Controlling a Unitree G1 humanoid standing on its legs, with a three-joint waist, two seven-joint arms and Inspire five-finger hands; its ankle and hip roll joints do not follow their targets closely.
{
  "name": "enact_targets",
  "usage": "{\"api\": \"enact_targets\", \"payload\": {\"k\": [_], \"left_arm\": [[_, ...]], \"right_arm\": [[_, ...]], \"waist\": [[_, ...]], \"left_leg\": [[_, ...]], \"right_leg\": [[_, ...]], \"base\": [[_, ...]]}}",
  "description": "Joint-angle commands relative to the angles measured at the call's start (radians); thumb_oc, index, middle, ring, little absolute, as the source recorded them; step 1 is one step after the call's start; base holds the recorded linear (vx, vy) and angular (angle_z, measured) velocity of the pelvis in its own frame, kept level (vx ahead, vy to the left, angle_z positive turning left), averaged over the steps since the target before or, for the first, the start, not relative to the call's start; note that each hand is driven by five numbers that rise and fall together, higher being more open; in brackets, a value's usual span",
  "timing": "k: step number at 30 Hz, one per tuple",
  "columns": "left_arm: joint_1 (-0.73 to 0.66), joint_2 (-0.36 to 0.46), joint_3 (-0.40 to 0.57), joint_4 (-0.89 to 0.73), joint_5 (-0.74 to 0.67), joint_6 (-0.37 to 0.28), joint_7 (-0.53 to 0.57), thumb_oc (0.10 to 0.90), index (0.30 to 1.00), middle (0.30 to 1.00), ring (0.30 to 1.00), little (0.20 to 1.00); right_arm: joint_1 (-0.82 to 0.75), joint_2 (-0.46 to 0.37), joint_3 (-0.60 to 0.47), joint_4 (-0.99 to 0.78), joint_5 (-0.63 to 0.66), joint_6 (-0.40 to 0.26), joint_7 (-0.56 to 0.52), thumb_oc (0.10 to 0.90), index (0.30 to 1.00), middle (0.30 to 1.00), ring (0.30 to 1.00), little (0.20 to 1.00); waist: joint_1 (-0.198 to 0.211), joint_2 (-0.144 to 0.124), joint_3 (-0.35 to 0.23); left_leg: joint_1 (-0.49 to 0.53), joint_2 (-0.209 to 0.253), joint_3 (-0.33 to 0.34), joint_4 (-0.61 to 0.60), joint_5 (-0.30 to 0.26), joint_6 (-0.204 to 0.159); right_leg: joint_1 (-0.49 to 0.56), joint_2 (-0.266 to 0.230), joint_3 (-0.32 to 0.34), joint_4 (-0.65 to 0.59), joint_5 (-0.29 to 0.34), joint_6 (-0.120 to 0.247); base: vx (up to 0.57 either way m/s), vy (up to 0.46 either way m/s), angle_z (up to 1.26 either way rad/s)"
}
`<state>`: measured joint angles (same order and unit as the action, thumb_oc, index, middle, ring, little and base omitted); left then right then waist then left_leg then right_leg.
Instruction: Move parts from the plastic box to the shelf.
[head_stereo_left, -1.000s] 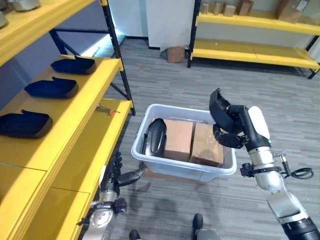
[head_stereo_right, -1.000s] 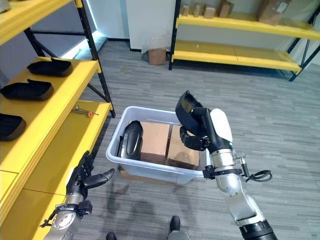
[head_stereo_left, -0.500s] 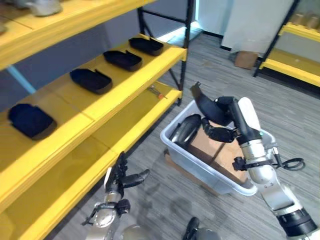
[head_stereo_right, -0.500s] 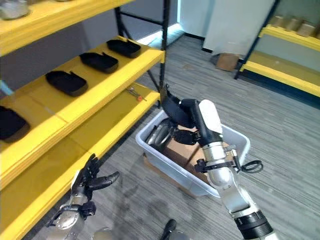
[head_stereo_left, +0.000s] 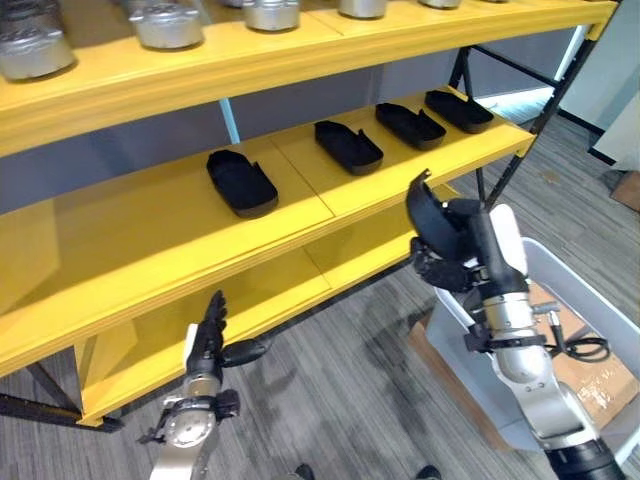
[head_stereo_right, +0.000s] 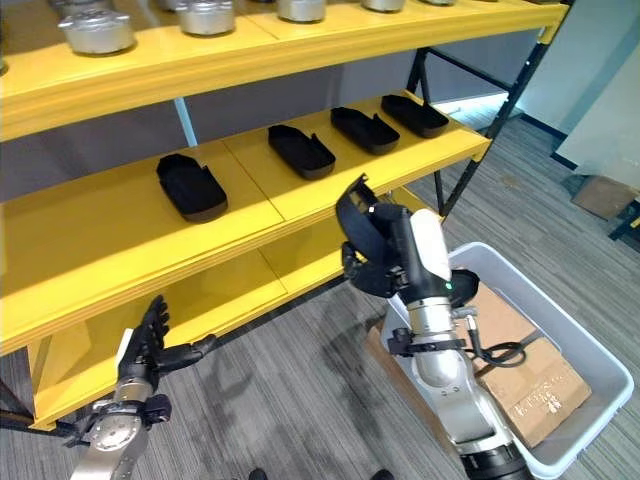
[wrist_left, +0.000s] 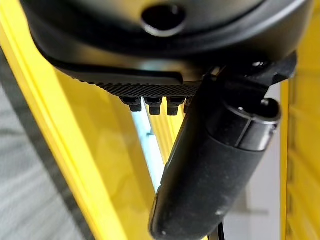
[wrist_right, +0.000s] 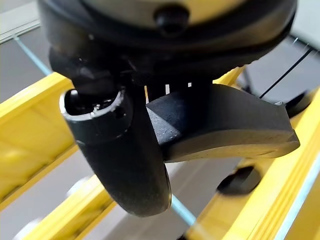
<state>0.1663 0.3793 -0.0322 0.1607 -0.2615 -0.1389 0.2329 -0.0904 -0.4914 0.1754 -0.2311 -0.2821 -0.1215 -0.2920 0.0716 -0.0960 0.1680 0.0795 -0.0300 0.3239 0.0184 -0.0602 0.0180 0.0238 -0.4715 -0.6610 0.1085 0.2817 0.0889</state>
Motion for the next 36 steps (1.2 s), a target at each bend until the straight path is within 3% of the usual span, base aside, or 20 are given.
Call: {"api": "enact_targets", "payload": {"k": [1,2,3,4,5,6,10,13,14,23,26,28,29,30,31,32,33,34,35,36], "left_arm": [[-0.073,0.041,-0.007,-0.13,0.043,-0.107,0.025,0.9,1.0,1.0,1.0,1.0],[-0.073,0.041,-0.007,-0.13,0.043,-0.107,0.025,0.9,1.0,1.0,1.0,1.0],[-0.081,0.04,-0.018,-0.116,0.041,-0.112,0.029,0.9,1.0,1.0,1.0,1.0],[-0.091,0.041,-0.022,-0.107,0.039,-0.114,0.033,0.9,1.0,1.0,1.0,1.0],[-0.097,0.036,-0.03,-0.097,0.045,-0.113,0.026,0.9,1.0,1.0,1.0,1.0],[-0.092,0.031,-0.033,-0.094,0.052,-0.111,0.014,0.9,1.0,1.0,1.0,1.0],[-0.086,0.021,-0.033,-0.096,0.06,-0.104,0.002,0.9,1.0,1.0,1.0,1.0],[-0.087,0.009,-0.039,-0.094,0.051,-0.108,0.001,0.9,1.0,1.0,1.0,1.0],[-0.089,-0.004,-0.05,-0.087,0.054,-0.111,-0.003,0.9,1.0,1.0,1.0,1.0],[-0.079,-0.029,-0.056,-0.1,0.038,-0.118,-0.007,0.9,1.0,1.0,1.0,1.0],[-0.094,-0.044,-0.067,-0.085,0.016,-0.122,0.004,0.9,1.0,1.0,1.0,1.0],[-0.105,-0.051,-0.076,-0.083,-0.001,-0.125,0.001,0.9,1.0,1.0,1.0,1.0],[-0.109,-0.051,-0.078,-0.084,-0.015,-0.128,-0.002,0.9,1.0,1.0,1.0,1.0],[-0.112,-0.047,-0.078,-0.086,-0.019,-0.127,-0.002,0.9,1.0,1.0,1.0,1.0],[-0.113,-0.046,-0.077,-0.087,-0.019,-0.127,-0.003,0.9,1.0,1.0,1.0,1.0],[-0.114,-0.041,-0.079,-0.088,-0.021,-0.122,-0.005,0.9,1.0,1.0,1.0,1.0],[-0.105,-0.031,-0.072,-0.101,-0.023,-0.121,-0.01,0.9,1.0,1.0,1.0,1.0],[-0.096,-0.025,-0.066,-0.111,-0.021,-0.121,-0.003,0.9,1.0,1.0,1.0,1.0],[-0.095,-0.024,-0.066,-0.113,-0.02,-0.12,-0.003,0.9,1.0,1.0,1.0,1.0],[-0.101,-0.019,-0.057,-0.109,-0.021,-0.122,0.016,0.9,1.0,1.0,1.0,1.0]], "right_arm": [[-0.128,-0.021,-0.085,-0.068,-0.061,-0.064,-0.045,0.4,0.3,0.3,0.3,0.3],[-0.128,-0.021,-0.085,-0.068,-0.061,-0.064,-0.045,0.4,0.3,0.3,0.3,0.3],[-0.111,-0.027,-0.099,-0.073,-0.057,-0.068,-0.04,0.4,0.3,0.3,0.3,0.3],[-0.103,-0.033,-0.108,-0.075,-0.051,-0.07,-0.038,0.4,0.3,0.3,0.3,0.3],[-0.071,-0.042,-0.123,-0.08,-0.033,-0.084,-0.027,0.4,0.3,0.3,0.3,0.3],[-0.043,-0.04,-0.139,-0.085,-0.015,-0.099,-0.016,0.4,0.3,0.3,0.3,0.3],[-0.033,-0.042,-0.149,-0.098,-0.002,-0.124,-0.008,0.4,0.3,0.3,0.3,0.3],[-0.011,-0.043,-0.162,-0.123,0.002,-0.13,-0.009,0.4,0.3,0.3,0.3,0.3],[0.006,-0.05,-0.178,-0.132,0.001,-0.137,-0.008,0.4,0.3,0.3,0.3,0.3],[0.049,-0.059,-0.238,-0.178,0.006,-0.155,-0.03,0.4,0.3,0.3,0.3,0.3],[0.05,-0.066,-0.249,-0.206,0.004,-0.163,-0.043,0.4,0.3,0.3,0.3,0.3],[0.05,-0.074,-0.252,-0.211,0.007,-0.166,-0.051,0.4,0.3,0.3,0.3,0.3],[0.043,-0.077,-0.252,-0.212,0.007,-0.166,-0.06,0.4,0.3,0.3,0.3,0.3],[0.042,-0.078,-0.255,-0.212,0.006,-0.165,-0.068,0.4,0.3,0.3,0.3,0.3],[0.041,-0.078,-0.255,-0.211,0.006,-0.166,-0.069,0.4,0.3,0.3,0.3,0.3],[0.042,-0.078,-0.262,-0.213,0.002,-0.164,-0.08,0.4,0.3,0.3,0.3,0.3],[0.053,-0.077,-0.272,-0.217,-0.004,-0.165,-0.09,0.4,0.3,0.3,0.3,0.3],[0.057,-0.073,-0.272,-0.221,-0.01,-0.167,-0.097,0.4,0.3,0.3,0.3,0.3],[0.057,-0.073,-0.271,-0.222,-0.011,-0.167,-0.098,0.4,0.3,0.3,0.3,0.3],[0.053,-0.075,-0.266,-0.221,-0.019,-0.162,-0.109,0.4,0.3,0.3,0.3,0.3]], "waist": [[-0.04,0.019,-0.076],[-0.04,0.019,-0.076],[-0.087,0.022,-0.065],[-0.102,0.029,-0.06],[-0.134,0.038,-0.049],[-0.147,0.032,-0.046],[-0.172,0.02,-0.038],[-0.192,0.016,-0.037],[-0.201,0.011,-0.055],[-0.196,0.035,-0.084],[-0.2,0.028,-0.065],[-0.2,0.02,-0.043],[-0.193,0.015,-0.024],[-0.195,0.006,-0.019],[-0.195,0.007,-0.019],[-0.199,-0.001,-0.019],[-0.2,-0.009,-0.026],[-0.192,-0.007,-0.027],[-0.192,-0.009,-0.028],[-0.186,-0.001,-0.031]], "left_leg": [[0.035,0.017,-0.039,-0.1,-0.001,0.012],[0.035,0.017,-0.039,-0.1,-0.001,0.012],[0.029,0.008,-0.064,-0.106,0.02,0.026],[0.022,0.01,-0.084,-0.106,0.029,0.029],[0.028,0.01,-0.117,-0.106,0.028,0.035],[0.022,0.005,-0.128,-0.106,0.03,0.035],[0.034,-0.023,-0.167,-0.106,0.022,0.032],[0.049,-0.033,-0.194,-0.106,0.015,0.03],[0.061,-0.041,-0.194,-0.106,0.002,0.032],[0.051,-0.025,-0.164,-0.037,-0.032,0.011],[-0.01,-0.02,-0.14,0.128,-0.076,-0.021],[-0.056,0.006,-0.108,0.239,-0.057,-0.06],[-0.098,0.04,-0.096,0.327,-0.032,-0.089],[-0.113,0.083,-0.075,0.343,-0.021,-0.091],[-0.117,0.085,-0.077,0.349,-0.023,-0.092],[-0.12,0.137,-0.051,0.344,-0.024,-0.088],[-0.11,0.236,-0.031,0.275,-0.019,-0.085],[-0.105,0.288,-0.051,0.212,0.037,-0.097],[-0.104,0.285,-0.05,0.201,0.049,-0.098],[-0.11,0.399,-0.075,0.105,0.177,-0.124]], "right_leg": [[-0.017,-0.018,0.145,0.058,0.029,0.17],[-0.017,-0.018,0.145,0.058,0.029,0.17],[-0.087,0.055,0.321,0.092,-0.003,0.13],[-0.132,0.123,0.421,0.124,-0.038,0.104],[-0.183,0.251,0.509,0.159,-0.135,0.069],[-0.223,0.336,0.513,0.136,-0.169,0.05],[-0.318,0.439,0.506,0.02,-0.11,0.056],[-0.289,0.449,0.554,-0.027,-0.097,0.055],[-0.243,0.474,0.586,-0.062,-0.102,0.043],[-0.15,0.471,0.548,-0.104,-0.132,0.026],[-0.129,0.449,0.528,-0.09,-0.159,0.009],[-0.114,0.428,0.5,-0.077,-0.169,-0.003],[-0.101,0.418,0.47,-0.066,-0.183,-0.013],[-0.095,0.405,0.457,-0.064,-0.186,-0.013],[-0.096,0.407,0.456,-0.064,-0.186,-0.014],[-0.092,0.394,0.442,-0.063,-0.189,-0.01],[-0.081,0.373,0.428,-0.059,-0.204,0.003],[-0.079,0.369,0.437,-0.052,-0.215,0.01],[-0.083,0.368,0.436,-0.052,-0.212,0.006],[-0.092,0.35,0.449,-0.03,-0.236,0.024]], "base": [[0.07,0.145,0.49],[0.08,0.27,0.47],[0.01,0.165,0.46],[0.08,0.244,0.65],[0.1,0.101,0.95],[0.12,0.048,0.8],[0.13,-0.035,0.15],[0.12,-0.045,0.4],[0.09,-0.06,0.88],[0.11,-0.071,0.21],[0.03,-0.068,0.23],[-0.02,-0.065,0.43],[-0.03,-0.079,0.69],[-0.03,-0.066,0.74],[0.0,-0.021,0.69],[0.09,0.059,0.76],[0.13,0.124,0.71],[0.11,0.111,0.76],[0.11,0.221,0.59],[0.11,0.217,0.13]]}}
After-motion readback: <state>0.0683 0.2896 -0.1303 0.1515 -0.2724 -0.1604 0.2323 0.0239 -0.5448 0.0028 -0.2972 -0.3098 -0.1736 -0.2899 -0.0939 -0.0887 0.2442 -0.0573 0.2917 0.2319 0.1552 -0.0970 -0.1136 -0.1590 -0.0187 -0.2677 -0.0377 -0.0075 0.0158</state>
